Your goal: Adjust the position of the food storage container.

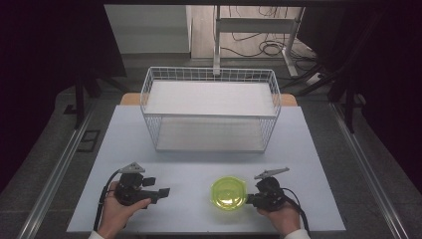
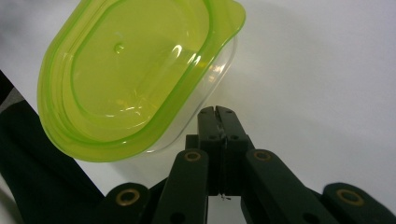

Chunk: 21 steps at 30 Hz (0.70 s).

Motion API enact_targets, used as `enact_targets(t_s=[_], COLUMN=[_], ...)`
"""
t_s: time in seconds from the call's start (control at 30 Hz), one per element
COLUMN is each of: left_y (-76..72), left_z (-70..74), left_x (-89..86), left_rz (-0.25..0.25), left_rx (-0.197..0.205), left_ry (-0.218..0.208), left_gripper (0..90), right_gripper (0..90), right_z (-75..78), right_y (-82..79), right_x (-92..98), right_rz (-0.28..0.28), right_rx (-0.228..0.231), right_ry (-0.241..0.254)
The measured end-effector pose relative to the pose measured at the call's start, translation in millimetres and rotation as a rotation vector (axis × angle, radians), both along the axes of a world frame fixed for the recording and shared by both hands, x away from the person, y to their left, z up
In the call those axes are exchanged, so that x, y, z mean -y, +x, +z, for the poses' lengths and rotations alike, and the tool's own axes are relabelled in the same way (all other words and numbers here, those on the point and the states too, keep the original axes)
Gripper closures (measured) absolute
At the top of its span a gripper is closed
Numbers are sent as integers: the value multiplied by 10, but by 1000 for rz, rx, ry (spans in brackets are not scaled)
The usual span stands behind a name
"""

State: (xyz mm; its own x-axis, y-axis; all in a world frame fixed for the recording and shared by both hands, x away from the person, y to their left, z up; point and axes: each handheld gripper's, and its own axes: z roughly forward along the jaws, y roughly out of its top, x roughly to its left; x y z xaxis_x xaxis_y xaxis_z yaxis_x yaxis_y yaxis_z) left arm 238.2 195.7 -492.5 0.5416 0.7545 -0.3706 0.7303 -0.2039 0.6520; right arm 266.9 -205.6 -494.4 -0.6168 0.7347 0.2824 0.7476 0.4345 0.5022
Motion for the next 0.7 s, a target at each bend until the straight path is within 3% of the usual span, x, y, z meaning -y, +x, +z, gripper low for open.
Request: enact_targets(t_s=[0.4,0.7], left_y=[3,-5], left_z=[-6,-5], left_x=[-15,-17], left_rz=[3,4], left_rx=[-4,-3], left_ry=[-6,-4], left_gripper=[240,240], right_gripper=[890,889], right_z=[-57,-51], right_y=[123,124], right_x=[-485,-537], right_rz=[54,65], right_rx=[1,7], right_ry=[20,27])
